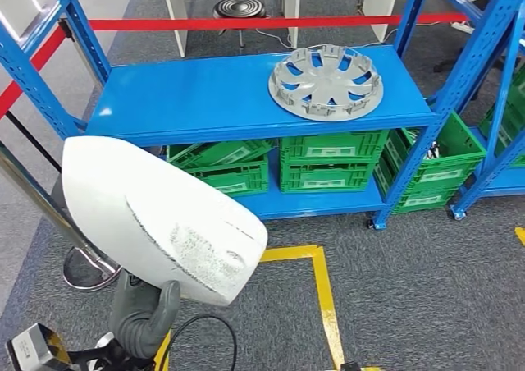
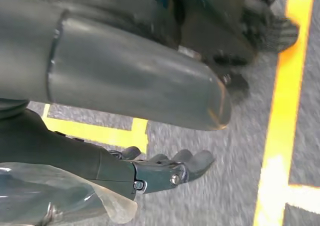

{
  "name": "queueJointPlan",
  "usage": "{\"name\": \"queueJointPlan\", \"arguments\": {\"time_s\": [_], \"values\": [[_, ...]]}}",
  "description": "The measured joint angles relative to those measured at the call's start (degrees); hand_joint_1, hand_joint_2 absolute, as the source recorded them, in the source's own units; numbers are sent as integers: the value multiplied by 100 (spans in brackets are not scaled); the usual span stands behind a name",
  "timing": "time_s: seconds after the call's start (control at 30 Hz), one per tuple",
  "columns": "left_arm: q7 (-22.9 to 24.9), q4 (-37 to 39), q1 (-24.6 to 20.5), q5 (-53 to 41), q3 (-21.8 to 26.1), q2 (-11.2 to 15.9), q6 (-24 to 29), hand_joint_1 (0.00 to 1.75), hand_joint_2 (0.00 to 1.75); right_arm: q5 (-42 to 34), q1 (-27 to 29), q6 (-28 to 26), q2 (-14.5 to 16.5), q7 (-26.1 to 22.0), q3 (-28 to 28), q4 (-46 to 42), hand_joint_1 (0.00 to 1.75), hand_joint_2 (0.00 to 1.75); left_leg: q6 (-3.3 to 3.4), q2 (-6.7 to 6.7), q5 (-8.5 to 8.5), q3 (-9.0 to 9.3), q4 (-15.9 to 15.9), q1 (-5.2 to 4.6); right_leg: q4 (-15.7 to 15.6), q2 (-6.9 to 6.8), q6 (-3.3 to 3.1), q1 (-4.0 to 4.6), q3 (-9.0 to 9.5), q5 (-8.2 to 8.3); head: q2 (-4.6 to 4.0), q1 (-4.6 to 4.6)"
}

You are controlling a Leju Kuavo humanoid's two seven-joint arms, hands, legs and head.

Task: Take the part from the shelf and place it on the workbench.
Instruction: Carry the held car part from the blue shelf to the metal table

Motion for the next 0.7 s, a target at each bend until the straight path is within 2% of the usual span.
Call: {"name": "queueJointPlan", "arguments": {"time_s": [0.03,0.07,0.1,0.13,0.17,0.23,0.27,0.3,0.33,0.4,0.47,0.53,0.57,0.6,0.63,0.67,0.7], "values": [[1,-4,12,-8,1,12,2,175,175,24,-1,34,-3,7,3,-1,0,0,-32,-2,-303,-84,382,8,2,-5,-18,2,-73,58,0,-11],[1,-6,21,-16,1,25,2,175,175,49,2,67,-5,13,12,-1,0,0,-53,-3,-519,-145,768,15,5,-15,-21,5,-144,117,0,-13],[1,-8,28,-25,1,37,7,175,175,77,4,95,-10,14,25,-1,0,0,-60,-4,-604,-156,1047,18,9,-24,-20,8,-201,173,0,-13],[1,-13,33,-27,1,49,14,175,175,103,5,117,-15,15,41,-1,0,0,-54,-3,-564,-93,1147,19,17,-41,-18,14,-255,227,0,-14],[1,-23,37,-26,1,59,21,175,175,128,5,139,-21,13,60,-1,0,0,-35,0,-437,75,1014,17,23,-61,-15,22,-302,277,0,-14],[1,-63,37,-17,1,72,28,175,175,172,6,172,-26,-1,91,-1,0,0,43,86,-211,645,203,-9,34,-110,-1,45,-373,357,0,-13],[0,-85,32,-9,1,75,27,175,175,188,8,179,-27,-13,104,-1,0,0,88,156,-183,925,-242,-34,37,-140,17,55,-398,387,0,-10],[-1,-104,29,2,2,76,26,175,175,200,11,182,-27,-25,114,-1,0,0,126,213,-198,1107,-562,-60,41,-179,42,63,-416,413,0,-8],[-1,-117,28,11,3,76,26,175,175,205,13,184,-27,-37,122,-1,0,0,154,241,-233,1180,-731,-83,44,-228,69,67,-434,437,0,-9],[-1,-134,41,20,6,77,26,175,175,216,8,192,-28,-47,132,-1,0,0,216,164,-198,1155,-809,-78,52,-295,131,63,-467,455,0,-9],[-2,-148,45,9,9,77,27,175,175,226,-2,212,-34,-46,134,-1,0,0,292,81,-120,1121,-856,-47,261,-184,192,58,-581,287,0,8],[-2,-153,41,-3,10,77,27,175,175,228,-2,236,-45,-38,135,-1,0,0,340,11,-62,1068,-863,-40,942,-17,231,46,-876,-106,0,26],[-1,-152,41,-7,11,78,27,175,175,229,6,249,-49,-28,135,-1,0,0,351,-30,-41,1033,-854,-43,1349,16,242,42,-1045,-285,0,29],[-1,-151,42,-9,14,79,27,175,175,232,16,260,-53,-19,136,-1,0,0,352,-80,-24,1002,-842,-47,1639,29,250,39,-1160,-381,0,28],[-1,-151,41,-10,19,79,27,175,175,235,25,271,-53,-8,136,-1,0,0,346,-138,-12,975,-822,-47,1724,34,255,37,-1174,-367,0,29],[-1,-151,39,-7,25,79,26,175,175,237,30,277,-53,-3,136,-1,0,0,340,-197,-7,953,-795,-46,1560,47,255,32,-1067,-242,0,29],[-1,-151,35,-4,33,79,25,175,175,239,33,282,-54,-2,137,-1,0,0,331,-260,-9,935,-763,-45,1198,88,249,22,-860,-48,0,30]]}}
